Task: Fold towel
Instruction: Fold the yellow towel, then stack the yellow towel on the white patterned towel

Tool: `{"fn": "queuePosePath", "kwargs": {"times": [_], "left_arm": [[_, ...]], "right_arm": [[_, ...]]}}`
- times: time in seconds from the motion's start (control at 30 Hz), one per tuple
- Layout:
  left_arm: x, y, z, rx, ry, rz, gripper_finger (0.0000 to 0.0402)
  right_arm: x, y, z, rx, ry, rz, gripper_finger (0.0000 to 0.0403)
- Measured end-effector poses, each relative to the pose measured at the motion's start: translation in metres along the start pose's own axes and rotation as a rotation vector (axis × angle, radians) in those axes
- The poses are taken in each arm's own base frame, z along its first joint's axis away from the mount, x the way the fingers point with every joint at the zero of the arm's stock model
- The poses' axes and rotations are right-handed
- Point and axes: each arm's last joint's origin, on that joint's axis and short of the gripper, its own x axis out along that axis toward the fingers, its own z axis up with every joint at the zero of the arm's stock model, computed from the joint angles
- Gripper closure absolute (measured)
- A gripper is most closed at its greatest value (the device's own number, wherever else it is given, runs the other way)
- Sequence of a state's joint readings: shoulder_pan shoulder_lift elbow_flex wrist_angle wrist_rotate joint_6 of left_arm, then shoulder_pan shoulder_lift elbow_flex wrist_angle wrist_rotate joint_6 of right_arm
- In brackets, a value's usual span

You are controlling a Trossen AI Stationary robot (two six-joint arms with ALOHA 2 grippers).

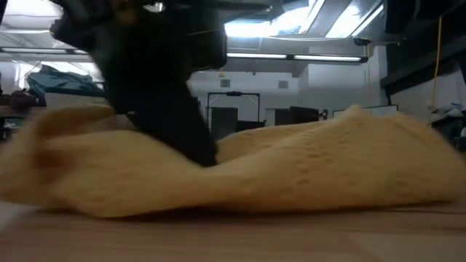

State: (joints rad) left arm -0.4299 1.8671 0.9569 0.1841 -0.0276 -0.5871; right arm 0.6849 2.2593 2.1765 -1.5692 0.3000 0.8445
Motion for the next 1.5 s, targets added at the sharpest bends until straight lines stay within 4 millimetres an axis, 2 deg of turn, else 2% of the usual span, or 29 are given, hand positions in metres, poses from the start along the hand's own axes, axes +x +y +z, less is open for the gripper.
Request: {"fn": "queuePosePath", "kwargs": {"times": [0.2,0.37,0.5,0.6,0.67,0.73,0.97,1.1,1.2,1.3,1.5], "left_arm": [[-0.019,0.002,0.025,-0.019,-0.074,-0.088,0.0266],[-0.04,0.004,0.044,0.087,-0.144,-0.098,0.0266],[-0.054,0.009,0.056,0.137,-0.191,-0.084,0.0266],[-0.063,0.017,0.063,0.13,-0.2,-0.062,0.0266],[-0.067,0.023,0.066,0.117,-0.198,-0.042,0.0266],[-0.069,0.029,0.068,0.105,-0.191,-0.021,0.0266],[-0.07,0.046,0.074,0.174,-0.193,0.032,0.0266],[-0.071,0.05,0.077,0.213,-0.2,0.047,0.0266],[-0.072,0.052,0.077,0.211,-0.202,0.052,0.0266],[-0.072,0.053,0.078,0.205,-0.211,0.061,0.0266],[-0.072,0.053,0.078,0.131,-0.212,0.053,0.0266]], "right_arm": [[0.002,0.002,0.0,0.075,-0.013,0.008,0.0204],[0.019,0.007,-0.002,0.119,-0.023,-0.021,0.0204],[0.034,0.007,-0.009,0.115,0.044,-0.066,0.0204],[0.032,0.003,-0.016,0.065,0.098,-0.105,0.0204],[0.022,0.0,-0.016,0.026,0.073,-0.066,0.0204],[0.002,-0.009,-0.018,0.012,0.037,-0.04,0.0204],[-0.076,-0.055,-0.037,-0.003,-0.167,0.076,0.0204],[-0.111,-0.088,-0.05,-0.007,-0.251,0.148,0.0204],[-0.129,-0.109,-0.057,-0.032,-0.32,0.162,0.0204],[-0.145,-0.129,-0.064,-0.081,-0.436,0.101,0.0204],[-0.162,-0.156,-0.072,-0.062,-0.614,-0.047,0.0204]]}}
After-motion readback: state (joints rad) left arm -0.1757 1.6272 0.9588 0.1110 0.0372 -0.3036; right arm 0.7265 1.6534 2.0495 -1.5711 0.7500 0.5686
